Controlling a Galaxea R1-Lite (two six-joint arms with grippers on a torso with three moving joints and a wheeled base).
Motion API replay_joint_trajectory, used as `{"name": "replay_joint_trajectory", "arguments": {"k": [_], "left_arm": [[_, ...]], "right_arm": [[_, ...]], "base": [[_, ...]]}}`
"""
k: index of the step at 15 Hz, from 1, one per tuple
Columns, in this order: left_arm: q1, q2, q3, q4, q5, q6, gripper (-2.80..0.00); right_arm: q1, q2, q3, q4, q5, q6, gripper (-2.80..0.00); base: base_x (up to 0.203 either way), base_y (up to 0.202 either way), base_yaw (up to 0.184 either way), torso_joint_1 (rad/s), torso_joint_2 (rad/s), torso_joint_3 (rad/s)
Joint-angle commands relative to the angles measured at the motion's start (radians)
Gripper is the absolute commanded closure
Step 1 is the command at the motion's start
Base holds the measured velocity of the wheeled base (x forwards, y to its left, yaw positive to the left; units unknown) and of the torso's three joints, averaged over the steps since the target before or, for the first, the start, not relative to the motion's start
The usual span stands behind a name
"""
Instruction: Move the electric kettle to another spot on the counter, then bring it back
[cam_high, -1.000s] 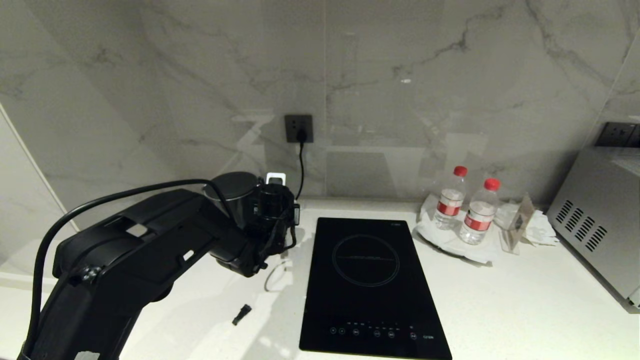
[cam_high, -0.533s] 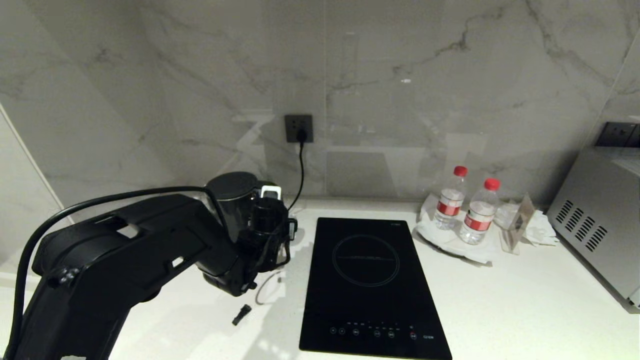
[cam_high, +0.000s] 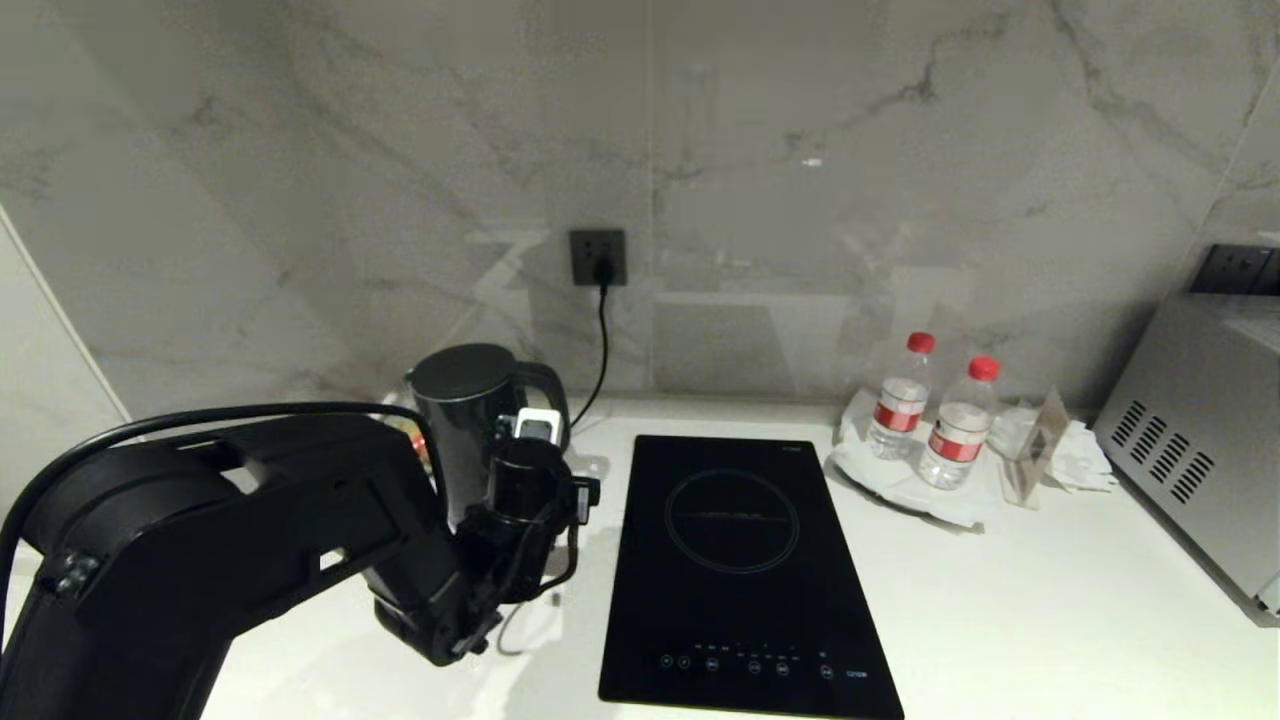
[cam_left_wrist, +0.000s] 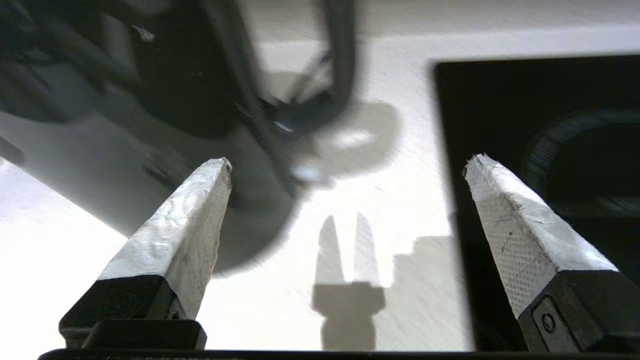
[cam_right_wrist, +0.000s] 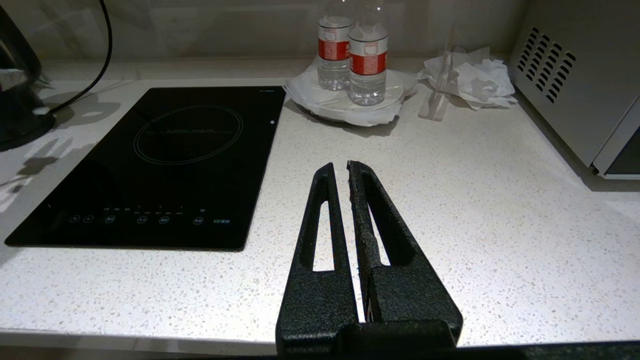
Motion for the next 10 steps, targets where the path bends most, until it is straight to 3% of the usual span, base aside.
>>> {"name": "replay_joint_trajectory", "arguments": {"k": [1,6,10], "left_arm": [[-0.025,-0.004,0.032,-0.007,0.002,-0.017,-2.80],[-0.064,0.068,0.015,0.000,-0.002,-0.034,-2.80],[-0.079,0.125,-0.077,0.067,-0.011,-0.043,-2.80]], "right_arm": [[0.000,0.000,0.000,0.000,0.000,0.000,0.00],[0.000,0.000,0.000,0.000,0.000,0.000,0.00],[0.000,0.000,0.000,0.000,0.000,0.000,0.00]], "base": [[0.000,0.000,0.000,0.000,0.00,0.000],[0.000,0.000,0.000,0.000,0.00,0.000],[0.000,0.000,0.000,0.000,0.00,0.000]]}}
